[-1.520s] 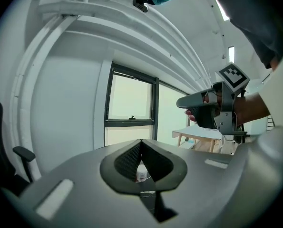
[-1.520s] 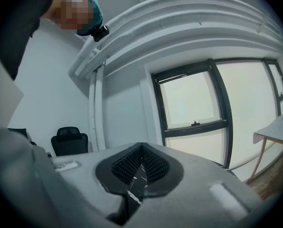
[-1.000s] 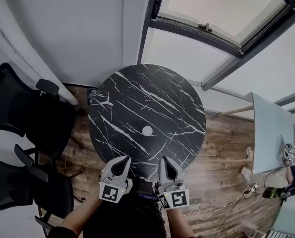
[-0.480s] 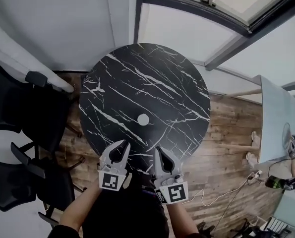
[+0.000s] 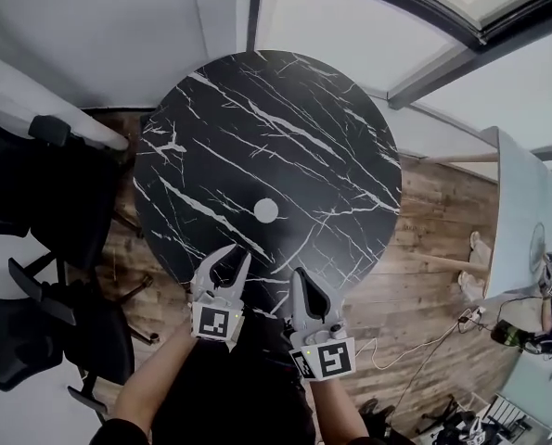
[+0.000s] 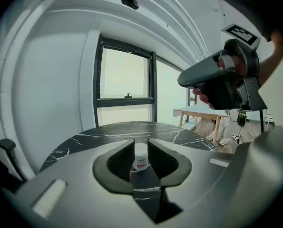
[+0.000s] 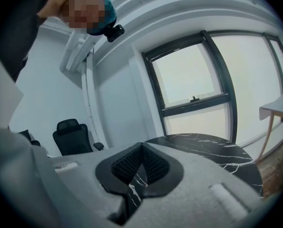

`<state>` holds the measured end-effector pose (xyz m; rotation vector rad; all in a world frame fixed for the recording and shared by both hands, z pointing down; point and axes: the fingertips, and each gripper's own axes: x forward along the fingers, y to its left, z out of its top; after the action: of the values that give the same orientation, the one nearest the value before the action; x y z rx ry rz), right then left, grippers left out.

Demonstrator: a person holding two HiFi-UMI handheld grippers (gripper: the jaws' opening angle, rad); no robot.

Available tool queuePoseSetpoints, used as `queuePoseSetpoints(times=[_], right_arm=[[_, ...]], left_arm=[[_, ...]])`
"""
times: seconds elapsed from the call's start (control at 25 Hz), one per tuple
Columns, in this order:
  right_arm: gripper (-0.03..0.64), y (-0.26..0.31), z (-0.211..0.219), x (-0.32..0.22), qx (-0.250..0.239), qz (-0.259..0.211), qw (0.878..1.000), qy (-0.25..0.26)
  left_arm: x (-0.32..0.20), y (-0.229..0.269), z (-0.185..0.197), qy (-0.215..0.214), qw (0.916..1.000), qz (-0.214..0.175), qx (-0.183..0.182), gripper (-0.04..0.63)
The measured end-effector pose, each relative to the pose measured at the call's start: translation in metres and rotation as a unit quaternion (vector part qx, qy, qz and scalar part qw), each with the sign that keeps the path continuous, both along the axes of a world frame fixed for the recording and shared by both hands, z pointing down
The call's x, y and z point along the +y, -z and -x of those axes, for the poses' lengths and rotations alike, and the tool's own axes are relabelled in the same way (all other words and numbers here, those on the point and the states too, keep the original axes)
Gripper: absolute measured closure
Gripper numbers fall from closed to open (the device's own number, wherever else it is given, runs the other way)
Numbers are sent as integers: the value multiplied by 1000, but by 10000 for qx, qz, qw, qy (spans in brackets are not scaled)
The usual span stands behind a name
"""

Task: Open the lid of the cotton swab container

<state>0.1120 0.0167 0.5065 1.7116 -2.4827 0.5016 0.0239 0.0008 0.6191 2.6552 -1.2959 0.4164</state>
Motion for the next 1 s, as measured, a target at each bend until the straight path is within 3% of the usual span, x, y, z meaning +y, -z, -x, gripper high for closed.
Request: queuePoseSetpoints(times=[0.2,0.44,0.88,1.0], right_arm=[[623,-8,0,-2,-61,100,9999,10],[623,-21,3,-7,-184,215,9996,47],[623,-28,0,-18,-140,299,9994,77],[623,-30,-3,-24,-152,312,9994,75]], left_arm=[[-2,-21,-3,97,9998,193,-3,502],[-9,-67,-7,46,9979,462,-452,484],[-30,-94,-18,60,9953,851,-449,444],[-34,-104,-23,-102,9937,970,-555,406]])
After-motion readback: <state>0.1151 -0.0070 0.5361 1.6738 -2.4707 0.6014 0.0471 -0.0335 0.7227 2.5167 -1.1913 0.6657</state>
